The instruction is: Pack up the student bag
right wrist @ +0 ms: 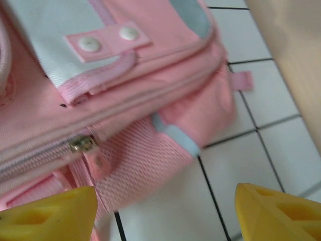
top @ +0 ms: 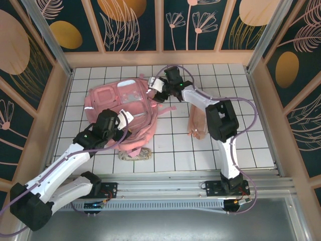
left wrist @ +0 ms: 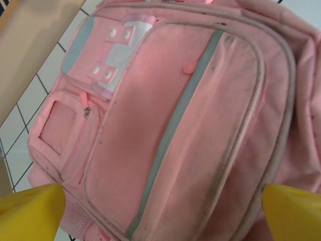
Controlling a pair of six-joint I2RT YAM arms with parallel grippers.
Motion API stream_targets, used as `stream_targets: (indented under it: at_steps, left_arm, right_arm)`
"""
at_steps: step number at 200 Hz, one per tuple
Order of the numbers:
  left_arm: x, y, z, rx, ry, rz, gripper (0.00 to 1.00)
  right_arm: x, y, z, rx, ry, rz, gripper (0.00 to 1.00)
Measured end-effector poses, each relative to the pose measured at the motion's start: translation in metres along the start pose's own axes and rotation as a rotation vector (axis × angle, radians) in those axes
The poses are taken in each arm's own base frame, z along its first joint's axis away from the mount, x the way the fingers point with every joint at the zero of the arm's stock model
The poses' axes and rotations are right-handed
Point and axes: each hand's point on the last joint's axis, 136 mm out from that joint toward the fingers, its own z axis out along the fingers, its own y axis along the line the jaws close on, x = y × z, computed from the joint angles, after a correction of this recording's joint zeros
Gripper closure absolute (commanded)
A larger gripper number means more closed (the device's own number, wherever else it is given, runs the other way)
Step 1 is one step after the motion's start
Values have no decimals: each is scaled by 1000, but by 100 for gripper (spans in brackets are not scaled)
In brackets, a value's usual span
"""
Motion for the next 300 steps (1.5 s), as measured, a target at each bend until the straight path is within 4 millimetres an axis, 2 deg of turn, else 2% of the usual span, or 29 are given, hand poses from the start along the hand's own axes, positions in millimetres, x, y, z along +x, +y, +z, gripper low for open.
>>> stream_targets:
  at_steps: [28, 48, 77, 129, 188, 208, 216, 229, 234, 253, 300]
  left_arm:
    - [-2, 3, 2, -20, -4, -13, 1]
    - [-2, 5, 2, -32, -3, -18, 1]
    - [1, 5, 3, -34, 3, -16, 1]
    - [18, -4, 10, -19, 40, -6, 1]
    - [25, -8, 12, -14, 51, -3, 1]
    - [25, -9, 12, -15, 50, -3, 1]
    - [25, -9, 13, -15, 49, -3, 1]
    - [27, -10, 13, -14, 52, -2, 1]
    - [27, -10, 13, -14, 52, -2, 1]
    - [27, -10, 13, -14, 52, -2, 1]
    - [27, -9, 13, -15, 52, -8, 1]
  right_arm:
    - [18, 17, 28, -68, 1, -29, 26]
    - [24, 20, 34, -86, -3, -33, 26]
    - [15, 19, 33, -95, -39, -50, 28]
    - [1, 28, 41, -115, -75, -100, 32]
    - [0, 33, 55, -150, -110, -123, 38]
    - [0, 35, 58, -160, -115, -133, 47]
    - [1, 37, 59, -163, -116, -140, 54]
    - [2, 39, 64, -169, -118, -149, 89]
    - [3, 40, 67, -172, -118, -151, 96]
    - [4, 49, 75, -186, -117, -158, 99]
    - [0, 51, 77, -154, -119, -172, 100]
